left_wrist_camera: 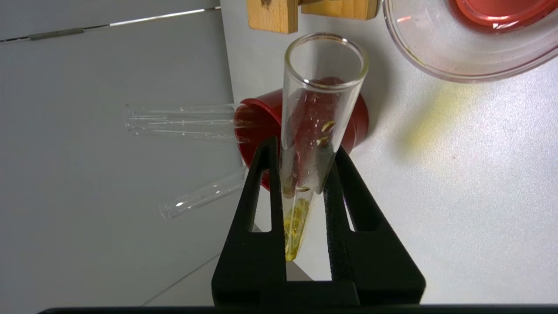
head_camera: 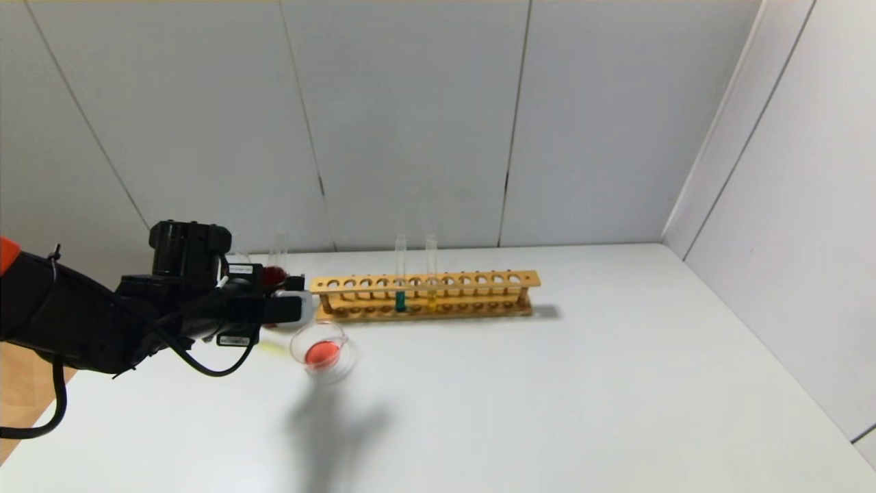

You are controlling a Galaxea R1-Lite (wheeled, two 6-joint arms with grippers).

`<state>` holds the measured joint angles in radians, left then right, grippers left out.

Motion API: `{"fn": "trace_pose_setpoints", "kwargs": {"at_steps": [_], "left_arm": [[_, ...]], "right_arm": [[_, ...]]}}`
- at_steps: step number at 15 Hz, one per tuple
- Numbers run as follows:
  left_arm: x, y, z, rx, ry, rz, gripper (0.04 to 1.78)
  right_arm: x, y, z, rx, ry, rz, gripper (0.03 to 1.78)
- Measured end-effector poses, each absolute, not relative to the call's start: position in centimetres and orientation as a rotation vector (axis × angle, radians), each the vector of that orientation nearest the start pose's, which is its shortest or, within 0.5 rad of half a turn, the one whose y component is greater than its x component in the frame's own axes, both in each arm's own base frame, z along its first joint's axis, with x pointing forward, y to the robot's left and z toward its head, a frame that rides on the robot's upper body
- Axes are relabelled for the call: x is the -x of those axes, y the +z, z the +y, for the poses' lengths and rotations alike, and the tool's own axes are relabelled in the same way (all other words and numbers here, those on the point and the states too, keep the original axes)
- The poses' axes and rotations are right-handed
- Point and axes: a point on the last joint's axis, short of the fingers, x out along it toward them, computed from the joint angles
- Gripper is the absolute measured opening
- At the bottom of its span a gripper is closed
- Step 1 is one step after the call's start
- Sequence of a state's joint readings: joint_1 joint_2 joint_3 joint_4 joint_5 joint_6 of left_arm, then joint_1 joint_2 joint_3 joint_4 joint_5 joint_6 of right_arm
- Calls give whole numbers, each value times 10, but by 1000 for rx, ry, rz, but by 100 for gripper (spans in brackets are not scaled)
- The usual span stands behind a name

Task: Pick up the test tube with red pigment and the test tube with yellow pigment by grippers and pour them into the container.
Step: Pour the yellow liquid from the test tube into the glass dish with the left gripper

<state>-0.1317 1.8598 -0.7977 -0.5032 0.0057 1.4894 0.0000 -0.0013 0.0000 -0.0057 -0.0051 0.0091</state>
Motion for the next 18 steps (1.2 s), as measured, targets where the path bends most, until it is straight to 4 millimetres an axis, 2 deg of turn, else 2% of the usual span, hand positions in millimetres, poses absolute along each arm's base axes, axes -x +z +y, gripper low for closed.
{"fn": "trace_pose_setpoints", "kwargs": {"at_steps": [18], "left_arm": [[-323,113,-44,-1719,-521,382,31]], "right_arm": [[23,76,0,-9,-4,-7,175]]}}
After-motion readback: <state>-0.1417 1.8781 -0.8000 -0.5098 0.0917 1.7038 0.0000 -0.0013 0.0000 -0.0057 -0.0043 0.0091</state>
